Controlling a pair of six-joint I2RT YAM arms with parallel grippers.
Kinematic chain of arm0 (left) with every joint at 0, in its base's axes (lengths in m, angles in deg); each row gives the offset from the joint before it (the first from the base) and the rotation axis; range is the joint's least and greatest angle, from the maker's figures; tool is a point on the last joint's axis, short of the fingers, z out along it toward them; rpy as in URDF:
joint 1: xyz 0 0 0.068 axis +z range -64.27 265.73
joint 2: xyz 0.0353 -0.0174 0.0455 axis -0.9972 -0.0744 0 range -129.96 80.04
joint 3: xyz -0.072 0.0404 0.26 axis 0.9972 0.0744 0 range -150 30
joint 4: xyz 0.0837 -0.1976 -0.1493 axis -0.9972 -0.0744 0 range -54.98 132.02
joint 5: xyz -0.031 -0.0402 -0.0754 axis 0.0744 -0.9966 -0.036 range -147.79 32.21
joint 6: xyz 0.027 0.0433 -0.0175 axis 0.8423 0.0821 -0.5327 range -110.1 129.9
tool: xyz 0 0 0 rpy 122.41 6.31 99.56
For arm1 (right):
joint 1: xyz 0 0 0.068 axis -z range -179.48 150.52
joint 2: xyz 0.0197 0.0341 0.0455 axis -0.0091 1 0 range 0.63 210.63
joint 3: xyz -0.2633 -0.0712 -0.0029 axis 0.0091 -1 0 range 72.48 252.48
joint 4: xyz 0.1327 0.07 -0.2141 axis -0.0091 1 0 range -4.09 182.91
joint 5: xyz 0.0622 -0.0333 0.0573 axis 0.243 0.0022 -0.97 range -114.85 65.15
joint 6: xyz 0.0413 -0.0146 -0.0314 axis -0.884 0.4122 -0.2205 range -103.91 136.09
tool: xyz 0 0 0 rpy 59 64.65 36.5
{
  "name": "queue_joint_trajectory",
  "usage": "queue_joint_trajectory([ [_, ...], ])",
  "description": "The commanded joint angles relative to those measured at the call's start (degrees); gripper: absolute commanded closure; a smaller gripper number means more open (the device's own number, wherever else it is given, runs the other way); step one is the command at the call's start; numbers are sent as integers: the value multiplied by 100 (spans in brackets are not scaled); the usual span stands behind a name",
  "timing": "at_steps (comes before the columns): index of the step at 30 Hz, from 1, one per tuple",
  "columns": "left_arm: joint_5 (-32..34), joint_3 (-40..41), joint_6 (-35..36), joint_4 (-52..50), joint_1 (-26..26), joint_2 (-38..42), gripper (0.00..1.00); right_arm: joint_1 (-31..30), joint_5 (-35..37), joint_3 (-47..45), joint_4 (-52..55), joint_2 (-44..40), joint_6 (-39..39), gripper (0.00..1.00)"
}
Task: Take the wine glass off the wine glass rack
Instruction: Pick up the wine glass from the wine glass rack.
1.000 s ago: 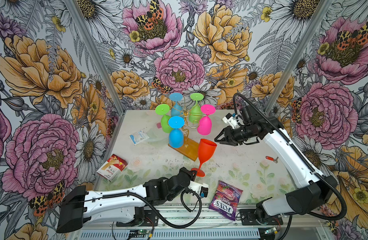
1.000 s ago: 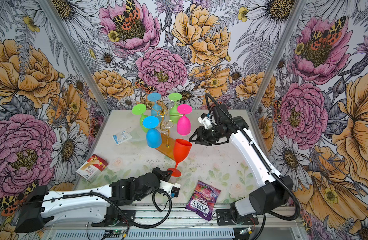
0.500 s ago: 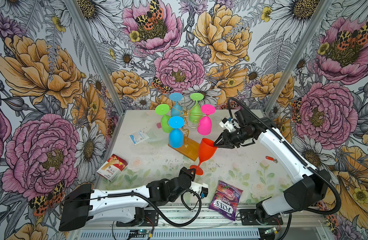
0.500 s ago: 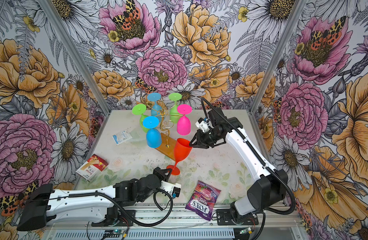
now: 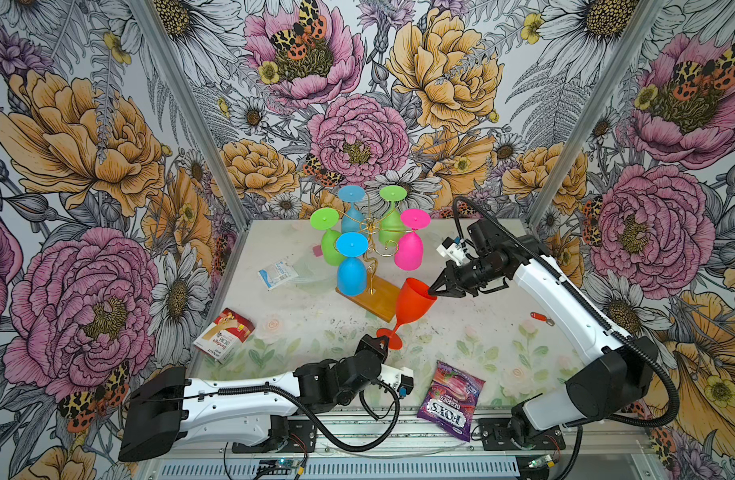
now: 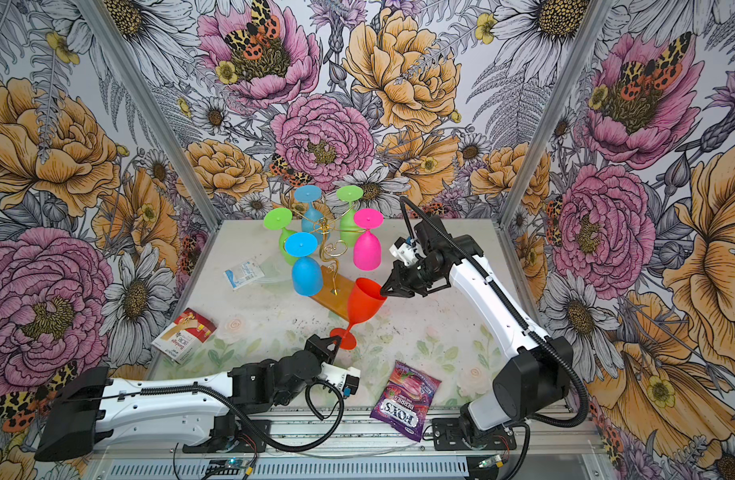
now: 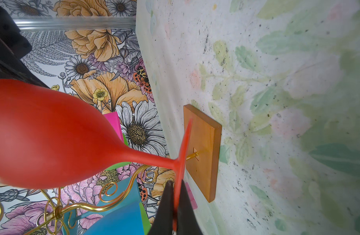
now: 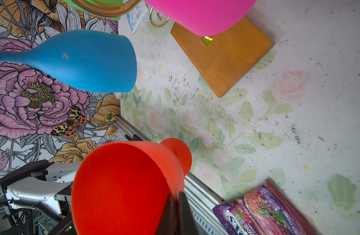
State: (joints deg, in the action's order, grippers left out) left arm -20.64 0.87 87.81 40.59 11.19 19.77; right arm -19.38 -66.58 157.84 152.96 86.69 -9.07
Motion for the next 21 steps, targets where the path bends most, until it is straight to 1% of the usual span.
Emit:
queue_joint_trajectory([
  [1,126,66,-35,339,-65,6,93,-51,-130,-55,-11,23,150,98],
  [2,127,72,-39,337,-73,16,88,-57,-74,-55,-7,9,161,100],
  [4,102,77,-65,337,-89,41,75,-43,5,-50,-7,-20,170,100],
  [6,78,108,-74,332,-104,59,67,-25,140,-37,-17,-45,200,100],
  [9,47,126,-136,332,-122,90,62,45,280,-11,-16,-80,214,100],
  [11,30,126,-200,320,-118,94,60,108,411,11,-42,-119,222,100],
  [14,10,111,-366,281,-122,132,55,216,731,67,-65,-177,248,100],
  [15,-5,88,-469,233,-246,150,50,243,850,92,-60,-203,275,100],
  [17,-79,-30,-851,-81,-336,212,27,305,1205,120,-69,-256,344,100],
  [18,-121,-79,-1054,-209,-352,254,21,313,1383,126,-71,-276,391,100],
  [19,-160,-130,-1300,-300,-372,308,18,312,1617,122,-69,-291,421,100],
  [21,-231,-212,-1788,-428,-416,458,14,336,1973,91,-96,-326,502,100],
])
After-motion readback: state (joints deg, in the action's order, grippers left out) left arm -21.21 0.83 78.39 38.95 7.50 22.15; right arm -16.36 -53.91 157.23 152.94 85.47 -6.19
